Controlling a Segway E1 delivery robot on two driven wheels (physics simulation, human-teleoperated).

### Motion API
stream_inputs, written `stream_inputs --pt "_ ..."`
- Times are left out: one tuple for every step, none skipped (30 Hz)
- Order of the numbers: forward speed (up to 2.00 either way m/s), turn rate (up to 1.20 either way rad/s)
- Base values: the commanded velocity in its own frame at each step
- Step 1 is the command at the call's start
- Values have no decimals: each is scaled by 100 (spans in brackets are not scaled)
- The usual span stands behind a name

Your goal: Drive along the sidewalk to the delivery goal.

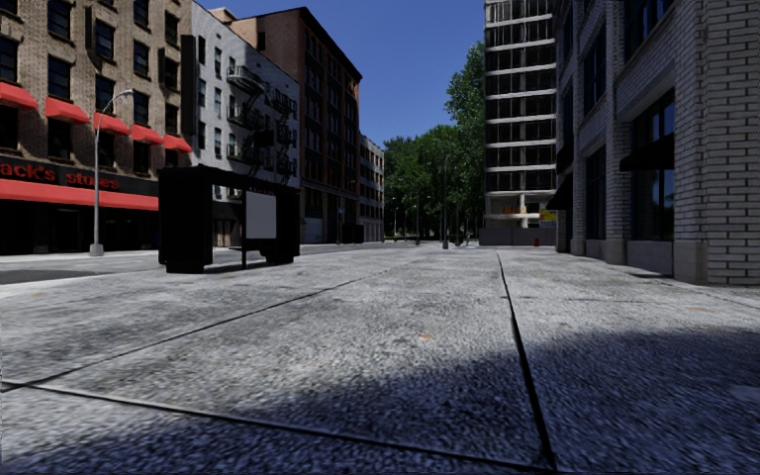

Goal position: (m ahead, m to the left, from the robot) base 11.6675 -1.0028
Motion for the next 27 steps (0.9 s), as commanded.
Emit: stream_inputs --pt "200 0" --pt "200 0" --pt "200 0" --pt "200 0" --pt "200 0" --pt "200 0" --pt "200 0" --pt "200 0" --pt "200 0" --pt "200 0" --pt "200 0" --pt "200 0" --pt "200 0" --pt "200 0" --pt "200 0" --pt "200 0" --pt "200 0" --pt "200 0" --pt "200 0" --pt "200 0" --pt "200 0" --pt "200 0" --pt "200 0" --pt "200 0" --pt "200 0" --pt "200 0" --pt "200 0"
